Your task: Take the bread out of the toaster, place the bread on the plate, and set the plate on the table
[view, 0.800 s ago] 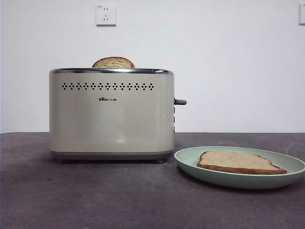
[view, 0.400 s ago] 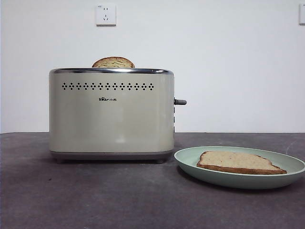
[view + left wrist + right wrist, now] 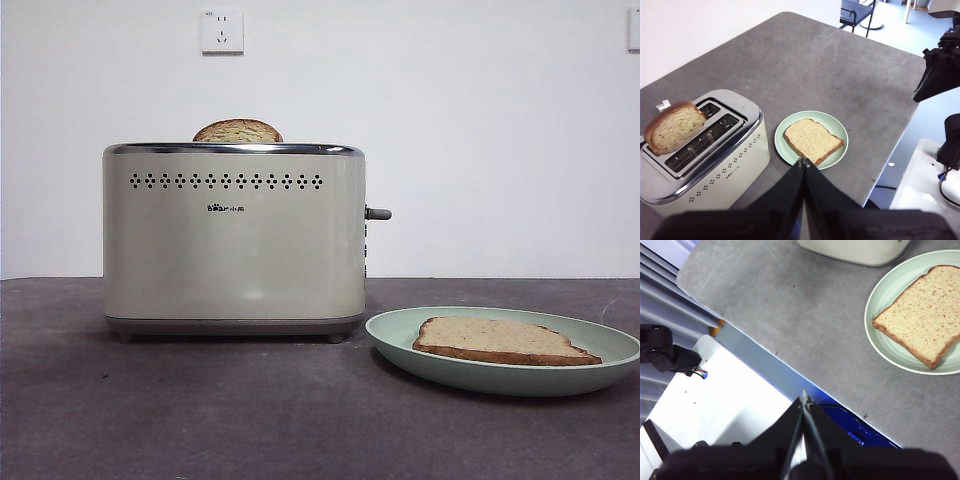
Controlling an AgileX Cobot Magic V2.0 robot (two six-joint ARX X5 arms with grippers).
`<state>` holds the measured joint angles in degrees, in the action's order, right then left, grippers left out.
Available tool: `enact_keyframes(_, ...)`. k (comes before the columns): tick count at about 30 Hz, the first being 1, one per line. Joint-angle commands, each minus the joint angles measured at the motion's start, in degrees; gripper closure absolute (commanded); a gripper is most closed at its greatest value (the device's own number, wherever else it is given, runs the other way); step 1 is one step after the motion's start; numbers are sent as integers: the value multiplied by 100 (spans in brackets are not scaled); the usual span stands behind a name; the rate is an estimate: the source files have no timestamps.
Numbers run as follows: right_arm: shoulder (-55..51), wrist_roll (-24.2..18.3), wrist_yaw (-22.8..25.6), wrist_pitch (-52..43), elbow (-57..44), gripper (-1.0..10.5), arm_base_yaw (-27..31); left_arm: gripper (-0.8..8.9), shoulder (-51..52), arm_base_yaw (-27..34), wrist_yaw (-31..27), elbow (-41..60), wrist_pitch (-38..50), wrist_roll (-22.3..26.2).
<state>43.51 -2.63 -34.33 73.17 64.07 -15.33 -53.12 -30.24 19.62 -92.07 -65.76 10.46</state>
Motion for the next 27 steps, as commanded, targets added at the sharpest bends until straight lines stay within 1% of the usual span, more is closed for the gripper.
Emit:
enact_keyframes(1, -11, -66, 17, -26, -15, 946, -9, 818, -9, -15, -13, 17, 133, -4)
enact_keyframes(5, -11, -66, 15, -26, -15, 946, -9, 818, -9, -15, -146, 17, 184, 7)
enact_keyframes(7, -11, -66, 15, -26, -13, 946, -9, 818, -9, 2, -247, 17, 380, 44)
enact_keyframes(9, -11, -66, 15, -26, -13, 946, -9, 818, 11, 81, -507, 17, 763, 240)
enact_keyframes(11, -11, -66, 17, -26, -15, 946, -9, 818, 142, 280, -708, 24, 1117, 608)
enact_keyframes(14, -13, -66, 17, -26, -13, 946, -9, 818, 409, 673, -719, 153, 1668, 962)
enact_keyframes(16, -11, -66, 17, -26, -15, 946, -9, 818, 629, 951, -734, 400, 2055, 1084)
enact_keyframes(19, -11, -66, 15, -26, -13, 946, -9, 818, 1134, 1414, -973, 1178, 2938, 1145)
enact_keyframes(23, -13, -66, 15, -26, -15, 946, -9, 818, 1869, 1845, -1814, 2653, 4317, 1182)
enact_keyframes(25, -13, -66, 15, -26, -13, 946, -9, 818, 2188, 1993, -1923, 3375, 4878, 1156)
enact_keyframes(27, -11, -66, 17, -26, -13, 946, -9, 818, 2516, 2138, -1939, 4120, 5346, 1021)
